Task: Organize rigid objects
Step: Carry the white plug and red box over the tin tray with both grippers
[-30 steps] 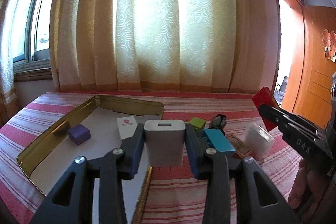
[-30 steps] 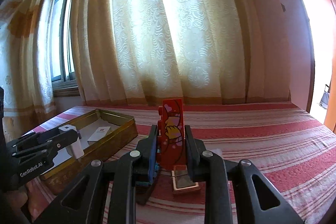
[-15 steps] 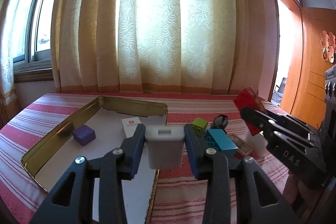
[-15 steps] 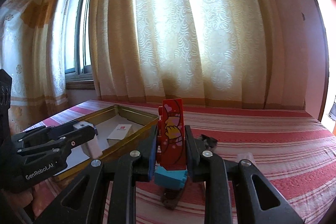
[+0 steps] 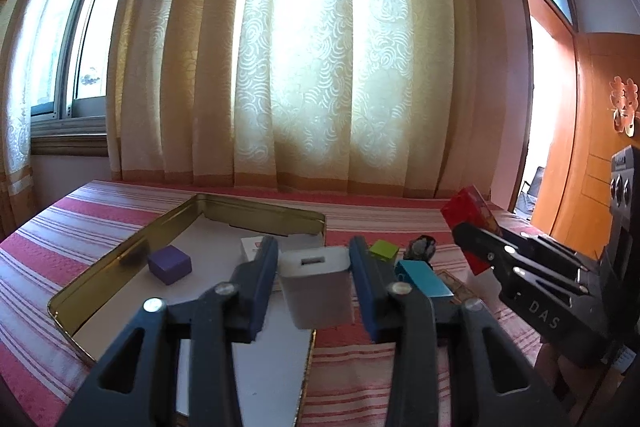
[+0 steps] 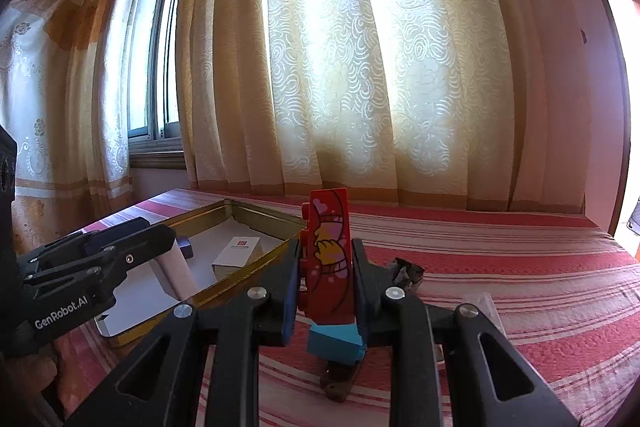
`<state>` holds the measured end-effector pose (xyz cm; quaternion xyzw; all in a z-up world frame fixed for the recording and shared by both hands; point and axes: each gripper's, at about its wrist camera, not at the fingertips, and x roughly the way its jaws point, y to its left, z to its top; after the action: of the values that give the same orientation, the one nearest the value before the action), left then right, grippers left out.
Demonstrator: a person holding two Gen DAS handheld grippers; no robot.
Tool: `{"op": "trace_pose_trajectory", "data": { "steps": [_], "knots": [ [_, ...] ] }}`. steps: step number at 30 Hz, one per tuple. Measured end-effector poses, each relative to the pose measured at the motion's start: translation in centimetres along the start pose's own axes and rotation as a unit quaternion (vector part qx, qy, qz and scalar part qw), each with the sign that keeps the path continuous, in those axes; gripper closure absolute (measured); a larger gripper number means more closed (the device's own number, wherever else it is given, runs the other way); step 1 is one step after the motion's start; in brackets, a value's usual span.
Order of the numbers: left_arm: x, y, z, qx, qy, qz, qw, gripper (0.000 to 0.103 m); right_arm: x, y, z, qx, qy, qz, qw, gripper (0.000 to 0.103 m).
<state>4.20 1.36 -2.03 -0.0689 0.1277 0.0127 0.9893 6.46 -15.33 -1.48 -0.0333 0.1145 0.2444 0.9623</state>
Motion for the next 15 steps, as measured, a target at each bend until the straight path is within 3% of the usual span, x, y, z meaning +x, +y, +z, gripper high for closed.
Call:
{"op": "trace_pose_trajectory", "data": {
  "steps": [5, 9, 15],
  "knots": [
    [0.4, 0.0, 0.1, 0.005, 0.015, -0.008, 0.9998, 0.101, 0.0, 0.5, 0.0, -0.005, 0.000, 0.006, 1.000, 0.078],
    [0.4, 0.4, 0.1, -0.001, 0.019, 0.008, 0.9998, 0.101, 0.0, 0.6, 0.0, -0.005, 0.001, 0.004, 1.000, 0.078],
    [1.3, 3.4, 0.0, -0.062, 0.049, 0.025, 0.9965, 0.098, 0.0, 0.7, 0.0, -0.006, 0.002, 0.007, 1.000, 0.078]
  ]
}}
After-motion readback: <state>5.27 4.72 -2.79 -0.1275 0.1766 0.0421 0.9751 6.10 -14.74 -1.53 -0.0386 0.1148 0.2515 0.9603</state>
